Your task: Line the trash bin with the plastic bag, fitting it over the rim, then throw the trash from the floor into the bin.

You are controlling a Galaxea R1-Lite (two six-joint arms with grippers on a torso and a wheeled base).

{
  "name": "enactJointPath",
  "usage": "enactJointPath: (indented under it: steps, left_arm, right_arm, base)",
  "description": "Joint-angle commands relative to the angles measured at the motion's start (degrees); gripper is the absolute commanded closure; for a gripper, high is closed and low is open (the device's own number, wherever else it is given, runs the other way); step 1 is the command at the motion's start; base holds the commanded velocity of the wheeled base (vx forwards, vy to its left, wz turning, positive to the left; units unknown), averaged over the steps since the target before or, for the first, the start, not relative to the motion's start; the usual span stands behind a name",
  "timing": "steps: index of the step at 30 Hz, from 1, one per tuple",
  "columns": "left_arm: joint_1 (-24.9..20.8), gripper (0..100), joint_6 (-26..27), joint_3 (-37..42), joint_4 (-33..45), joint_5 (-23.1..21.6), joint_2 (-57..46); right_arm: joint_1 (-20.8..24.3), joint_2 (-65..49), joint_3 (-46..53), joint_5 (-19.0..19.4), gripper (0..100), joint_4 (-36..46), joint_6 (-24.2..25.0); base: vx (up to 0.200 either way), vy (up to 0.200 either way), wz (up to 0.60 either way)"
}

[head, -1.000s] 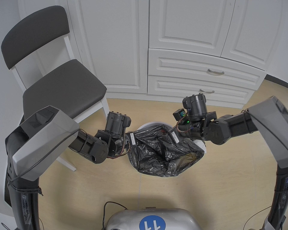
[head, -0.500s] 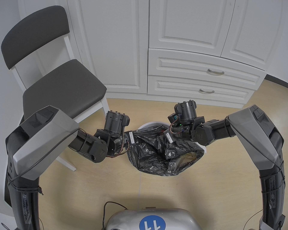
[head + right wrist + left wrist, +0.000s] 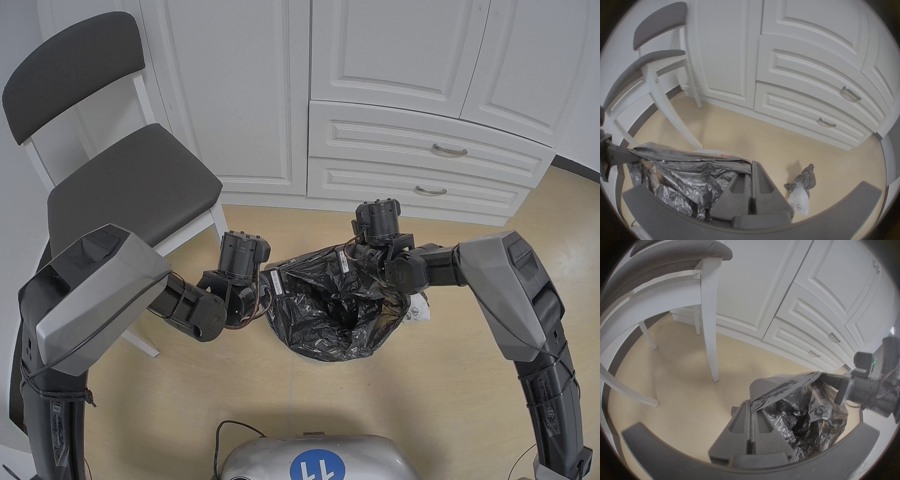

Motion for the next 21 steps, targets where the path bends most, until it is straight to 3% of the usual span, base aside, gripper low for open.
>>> enactJointPath:
  steps: [1, 7, 8, 9, 15, 21]
  left_arm:
    - [0.01, 100, -0.34, -0.62, -1.13, 0.06, 2.28]
    - [0.18, 100, -3.07, -2.03, -1.13, -0.03, 2.28]
    - [0.27, 100, -3.07, -2.03, -1.13, -0.03, 2.19]
    - [0.27, 0, -3.16, -1.94, -1.13, -0.03, 2.10]
    - [0.36, 0, -3.16, -1.32, -0.78, -0.12, 1.40]
    - [0.53, 0, -2.45, 1.93, 0.01, -1.00, -4.31]
  right_arm:
    - [-0.43, 5.19, -2.72, -0.97, 100, -0.21, 1.59]
    - [-0.61, 5.54, -2.72, -1.06, 100, -4.87, 2.64]
    - [-0.52, 5.19, -2.72, -1.06, 0, -5.75, 2.99]
    - [-0.43, 4.66, -2.72, -1.06, 0, -6.45, 3.70]
    - [-0.17, -2.54, 1.92, -1.06, 0, -6.45, 3.96]
    - [1.94, -15.99, 19.76, -2.03, 0, -6.89, 3.78]
  base:
    - [0.000, 0.000, 0.00]
    - [0.000, 0.000, 0.00]
    - [0.000, 0.000, 0.00]
    - [0.000, 0.000, 0.00]
    - [0.000, 0.000, 0.00]
    - [0.000, 0.000, 0.00]
